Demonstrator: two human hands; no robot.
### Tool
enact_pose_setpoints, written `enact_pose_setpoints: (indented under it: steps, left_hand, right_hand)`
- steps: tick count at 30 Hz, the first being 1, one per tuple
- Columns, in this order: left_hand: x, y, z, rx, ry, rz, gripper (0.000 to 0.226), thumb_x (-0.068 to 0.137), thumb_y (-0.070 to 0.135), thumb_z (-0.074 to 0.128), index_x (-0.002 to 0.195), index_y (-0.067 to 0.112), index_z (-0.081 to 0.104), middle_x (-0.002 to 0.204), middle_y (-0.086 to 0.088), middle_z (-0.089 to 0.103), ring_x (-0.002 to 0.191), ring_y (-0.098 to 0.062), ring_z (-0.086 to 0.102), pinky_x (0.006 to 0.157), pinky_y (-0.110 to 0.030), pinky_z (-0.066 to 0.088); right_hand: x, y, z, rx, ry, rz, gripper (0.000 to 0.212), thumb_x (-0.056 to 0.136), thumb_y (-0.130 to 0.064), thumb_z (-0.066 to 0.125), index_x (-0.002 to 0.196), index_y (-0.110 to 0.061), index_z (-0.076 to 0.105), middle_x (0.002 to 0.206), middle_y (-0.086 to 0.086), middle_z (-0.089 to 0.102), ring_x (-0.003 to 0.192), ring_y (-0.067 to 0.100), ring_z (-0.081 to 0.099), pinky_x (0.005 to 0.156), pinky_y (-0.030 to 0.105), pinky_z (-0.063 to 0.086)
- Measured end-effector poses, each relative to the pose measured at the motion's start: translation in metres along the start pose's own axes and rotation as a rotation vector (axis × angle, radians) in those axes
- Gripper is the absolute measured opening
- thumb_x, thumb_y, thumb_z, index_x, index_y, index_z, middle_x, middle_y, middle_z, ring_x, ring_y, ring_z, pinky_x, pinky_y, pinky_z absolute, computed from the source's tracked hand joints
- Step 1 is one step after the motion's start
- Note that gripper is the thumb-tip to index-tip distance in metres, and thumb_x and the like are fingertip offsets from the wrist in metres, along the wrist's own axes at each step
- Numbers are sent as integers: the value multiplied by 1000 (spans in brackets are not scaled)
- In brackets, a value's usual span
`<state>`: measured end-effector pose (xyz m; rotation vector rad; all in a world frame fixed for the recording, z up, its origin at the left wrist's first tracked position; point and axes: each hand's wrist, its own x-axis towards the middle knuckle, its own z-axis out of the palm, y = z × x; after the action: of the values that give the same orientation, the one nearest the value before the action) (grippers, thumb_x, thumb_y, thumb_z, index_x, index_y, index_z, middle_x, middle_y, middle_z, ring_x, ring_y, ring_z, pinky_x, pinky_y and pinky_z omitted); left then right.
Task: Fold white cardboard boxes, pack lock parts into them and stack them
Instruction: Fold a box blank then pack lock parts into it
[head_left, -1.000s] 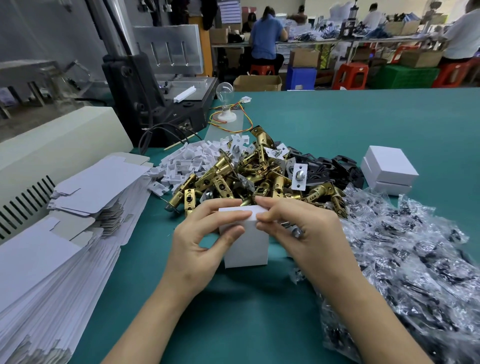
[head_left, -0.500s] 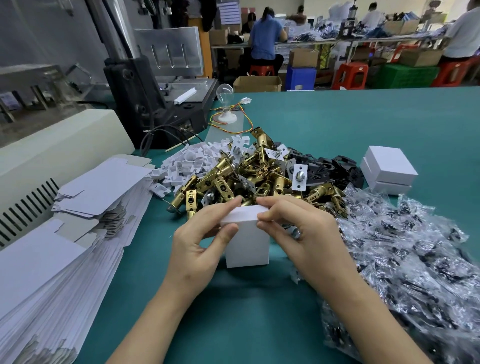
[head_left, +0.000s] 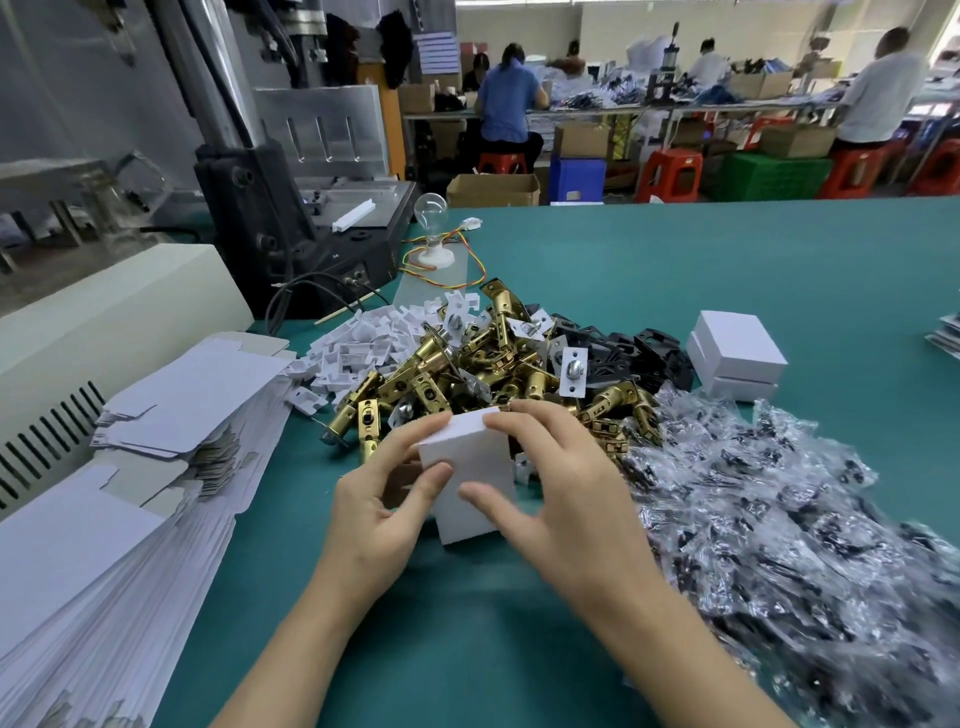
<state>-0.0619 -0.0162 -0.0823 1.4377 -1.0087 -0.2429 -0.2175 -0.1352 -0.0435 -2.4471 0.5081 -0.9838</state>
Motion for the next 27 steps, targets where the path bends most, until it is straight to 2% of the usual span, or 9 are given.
enact_pose_setpoints:
  steps: [1, 3, 6, 10, 13, 16, 18, 22, 27]
  left_hand:
    - [1, 0, 0, -28, 32, -9, 35, 93, 44, 68, 129, 45, 68, 101, -4, 75, 87, -29, 70, 70, -43, 62]
    - [3, 1, 2, -104, 99, -34, 33, 92, 47, 73, 125, 44, 69, 92, -1, 75, 81, -17, 70, 67, -34, 62]
    - [6, 2, 5, -240, 149, -79, 35, 87, 46, 75, 122, 43, 71, 85, 3, 75, 80, -7, 70, 69, -28, 62]
    - [7, 5, 11, -351, 178, -68, 34, 99, 44, 60, 133, 42, 66, 97, -2, 78, 84, -17, 75, 72, -32, 64]
    - [10, 5, 11, -315, 217, -74, 37, 107, 38, 46, 142, 35, 57, 113, -7, 79, 96, -27, 78, 74, -33, 65]
    - [10, 5, 12, -257, 199, -86, 38, 107, 40, 43, 142, 32, 55, 113, -6, 79, 97, -27, 77, 72, -34, 65]
    - [9, 5, 12, -240, 183, -94, 40, 103, 40, 43, 141, 30, 55, 111, -5, 80, 96, -27, 77, 70, -33, 65]
    - [8, 3, 12, -223, 163, -110, 40, 104, 39, 43, 140, 26, 55, 110, -6, 80, 95, -27, 77, 69, -33, 65]
    - [6, -3, 11, -171, 106, -119, 38, 105, 41, 44, 138, 26, 56, 112, -4, 79, 98, -24, 77, 72, -36, 65]
  right_hand:
    - [-2, -4, 3, -41, -51, 23, 75, 84, -61, 70, 148, -29, 47, 139, -6, 51, 127, 12, 51, 103, 26, 48]
    - [-7, -13, 12, -139, -132, 67, 99, 78, -73, 66, 158, -36, 21, 138, -7, 43, 122, 14, 48, 92, 29, 53]
    - [-13, -23, 24, -221, -145, 80, 103, 82, -68, 64, 158, -40, 1, 128, -7, 37, 111, 17, 47, 74, 28, 52]
    - [-3, -27, 1, -102, -50, 71, 89, 81, -51, 66, 156, -37, 20, 126, -8, 52, 107, 15, 53, 81, 30, 52]
    - [23, -14, -50, -20, 130, 132, 73, 74, -56, 68, 140, -43, 40, 113, -12, 61, 90, 6, 56, 71, 24, 50]
    - [64, 35, -106, -86, 244, 289, 65, 76, -58, 68, 133, -35, 46, 108, -4, 62, 93, 21, 62, 70, 38, 53]
    - [93, 81, -136, -218, 299, 447, 64, 81, -53, 70, 134, -25, 48, 113, 9, 65, 101, 34, 61, 74, 39, 47]
    - [117, 161, -157, -391, 230, 729, 67, 84, -48, 72, 137, -12, 51, 124, 20, 66, 111, 40, 62, 73, 37, 39]
    - [116, 204, -136, -523, 82, 795, 63, 88, -48, 68, 133, -9, 51, 120, 20, 66, 108, 40, 63, 72, 36, 41]
